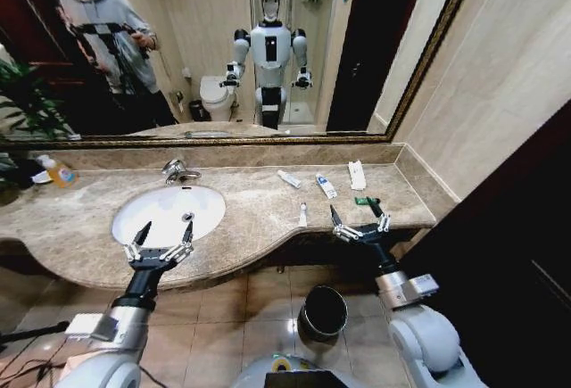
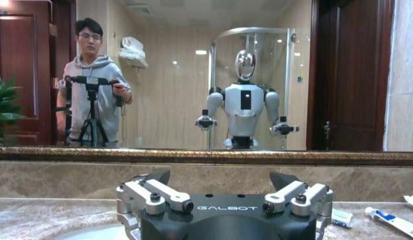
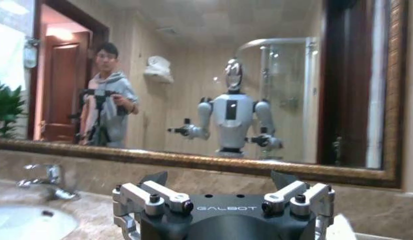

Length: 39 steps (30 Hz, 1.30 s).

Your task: Pick up the trash from the sink and place it in the trash bin.

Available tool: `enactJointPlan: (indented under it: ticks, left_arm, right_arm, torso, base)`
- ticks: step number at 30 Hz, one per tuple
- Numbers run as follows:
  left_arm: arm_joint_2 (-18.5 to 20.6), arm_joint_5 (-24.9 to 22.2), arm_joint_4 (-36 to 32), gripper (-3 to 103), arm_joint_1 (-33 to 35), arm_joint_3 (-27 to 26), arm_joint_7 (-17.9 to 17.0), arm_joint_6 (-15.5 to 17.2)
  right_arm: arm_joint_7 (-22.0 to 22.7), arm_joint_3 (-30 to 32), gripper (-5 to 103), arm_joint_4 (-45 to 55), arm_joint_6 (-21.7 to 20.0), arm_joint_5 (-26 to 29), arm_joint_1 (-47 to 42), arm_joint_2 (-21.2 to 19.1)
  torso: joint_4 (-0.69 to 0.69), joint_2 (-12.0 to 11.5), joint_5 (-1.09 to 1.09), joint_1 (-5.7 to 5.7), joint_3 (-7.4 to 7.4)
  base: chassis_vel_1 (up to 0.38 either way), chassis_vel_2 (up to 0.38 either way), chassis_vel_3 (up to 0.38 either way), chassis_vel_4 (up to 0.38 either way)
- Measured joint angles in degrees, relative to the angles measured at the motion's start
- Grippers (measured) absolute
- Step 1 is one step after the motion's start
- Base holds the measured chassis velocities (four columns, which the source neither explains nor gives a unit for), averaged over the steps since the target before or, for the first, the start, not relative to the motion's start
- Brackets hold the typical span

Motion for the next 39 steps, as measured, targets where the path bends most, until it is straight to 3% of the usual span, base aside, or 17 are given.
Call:
enactJointPlan:
  ticks: [7,13,15,28,35,39]
  left_arm:
    - [0.0,0.0,0.0,100,0.0,0.0,0.0,0.0]
    - [0.0,0.0,0.0,100,0.0,0.0,0.0,0.0]
    - [0.0,0.0,0.0,100,0.0,0.0,0.0,0.0]
    - [0.0,0.0,0.0,100,0.0,0.0,0.0,0.0]
    - [0.0,0.0,0.0,100,0.0,-0.01,-0.01,0.0]
    - [0.0,0.0,0.0,100,0.0,0.0,0.01,0.0]
  right_arm:
    - [-3.36,-2.5,100,-5.38,-0.93,1.36,5.35,-1.97]
    - [-2.71,-2.93,100,-12.63,-2.16,2.5,12.8,-2.65]
    - [-2.57,-2.4,100,-15.77,-3.43,4.01,16.12,-4.52]
    - [-4.7,-0.29,100,-22.64,-2.91,6.83,18.78,-7.1]
    - [-5.89,-2.05,100,-40.31,-3.42,7.5,32.78,-9.91]
    - [-6.5,-2.28,100,-45.79,-3.24,7.93,36.1,-10.15]
  torso:
    - [-0.01,0.0,0.0,0.0,0.0]
    - [0.01,0.0,0.01,0.0,0.01]
    - [0.02,0.0,0.0,0.01,0.01]
    - [-0.01,0.0,0.0,0.0,0.0]
    - [0.01,-0.01,0.01,0.01,0.01]
    - [0.0,-0.01,0.02,0.01,0.01]
  base:
    - [0.0,0.0,0.0,0.0]
    - [0.0,0.0,0.0,0.0]
    - [0.0,0.0,0.0,0.0]
    - [0.0,0.0,0.0,0.0]
    - [0.0,0.0,0.0,0.0]
    - [0.0,0.0,0.0,0.0]
